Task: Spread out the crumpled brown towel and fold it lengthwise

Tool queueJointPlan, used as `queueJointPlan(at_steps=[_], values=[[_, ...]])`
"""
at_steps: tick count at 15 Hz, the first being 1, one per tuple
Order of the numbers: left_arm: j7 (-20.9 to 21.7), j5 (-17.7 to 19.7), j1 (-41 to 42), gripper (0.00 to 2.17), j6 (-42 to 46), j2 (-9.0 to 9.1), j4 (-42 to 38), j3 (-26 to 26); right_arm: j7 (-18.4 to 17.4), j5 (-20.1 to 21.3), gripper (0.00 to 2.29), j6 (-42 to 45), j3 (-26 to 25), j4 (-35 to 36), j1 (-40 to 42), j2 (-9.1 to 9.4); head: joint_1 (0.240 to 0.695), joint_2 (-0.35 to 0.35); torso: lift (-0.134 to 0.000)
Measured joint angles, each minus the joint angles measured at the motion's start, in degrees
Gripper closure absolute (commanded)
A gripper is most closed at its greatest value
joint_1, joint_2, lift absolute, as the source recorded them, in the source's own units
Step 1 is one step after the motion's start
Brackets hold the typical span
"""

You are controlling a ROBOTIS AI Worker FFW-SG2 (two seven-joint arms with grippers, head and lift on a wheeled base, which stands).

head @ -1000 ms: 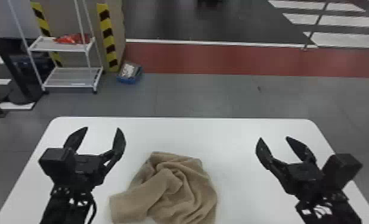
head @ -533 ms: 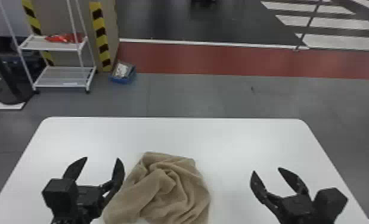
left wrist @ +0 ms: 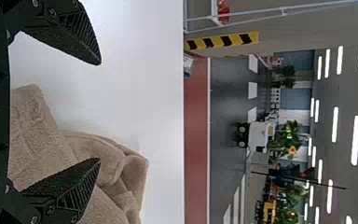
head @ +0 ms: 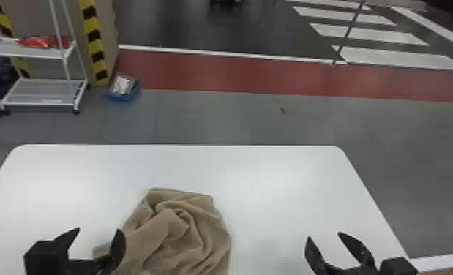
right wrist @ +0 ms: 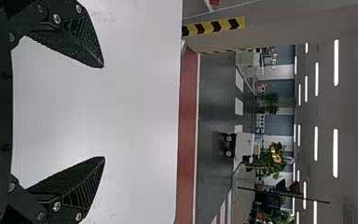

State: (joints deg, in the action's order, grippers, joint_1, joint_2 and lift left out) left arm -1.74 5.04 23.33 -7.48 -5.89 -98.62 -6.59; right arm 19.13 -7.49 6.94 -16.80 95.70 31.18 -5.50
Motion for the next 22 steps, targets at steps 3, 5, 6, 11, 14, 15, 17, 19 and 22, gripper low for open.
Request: queueJointPlan(at_steps=[3, 5, 6, 11, 14, 15, 17, 19, 22], values=[[0.45, 0.39, -1.6, 0.34, -6.72, 0.0, 0.5, 0.15, 0.79, -0.75, 0.19, 1.51, -0.99, 0.16, 0.72, 0.05, 0.695, -0.239, 0.0], [0.59, 0.61, -1.99, 0.34, -11.16, 0.0, 0.1, 0.78, 0.84, -0.94, 0.19, 1.7, -1.35, 0.19, 0.76, 0.05, 0.695, -0.239, 0.0], [0.73, 0.66, -2.04, 0.34, -13.34, 0.0, -0.36, 1.14, 0.82, -0.99, 0.19, 1.7, -1.42, 0.18, 0.67, 0.05, 0.695, -0.238, 0.0], [1.92, 0.94, -2.06, 0.54, -21.4, 0.0, -2.89, 2.82, 0.98, -1.38, 0.19, 1.71, -1.13, 0.11, -0.05, 0.06, 0.695, -0.219, 0.0], [2.87, 1.15, -2.42, 0.54, -21.91, 0.06, -2.71, 2.82, 1.31, -1.52, 0.19, 1.73, -0.99, -0.09, -0.37, 0.05, 0.695, -0.22, 0.0], [3.16, 1.31, -2.61, 0.54, -21.88, 0.1, -2.56, 2.64, 1.35, -1.58, 0.19, 1.73, -1.09, -0.2, -0.45, 0.02, 0.695, -0.224, 0.0], [3.52, 1.39, -2.92, 0.54, -21.84, 0.19, -2.43, 2.2, 1.43, -1.64, 0.19, 1.77, -1.34, -0.32, -0.5, -0.02, 0.695, -0.234, 0.0], [3.79, 1.39, -3.15, 0.54, -21.83, 0.22, -2.43, 1.38, 1.44, -1.72, 0.19, 2.09, -1.55, -0.55, -0.52, -0.03, 0.695, -0.252, 0.0], [4.63, 1.11, -3.78, 0.54, -21.9, 0.22, -1.83, 0.55, 1.47, -2.09, 0.19, 2.59, -1.78, -0.98, -0.59, -0.03, 0.695, -0.27, 0.0]])
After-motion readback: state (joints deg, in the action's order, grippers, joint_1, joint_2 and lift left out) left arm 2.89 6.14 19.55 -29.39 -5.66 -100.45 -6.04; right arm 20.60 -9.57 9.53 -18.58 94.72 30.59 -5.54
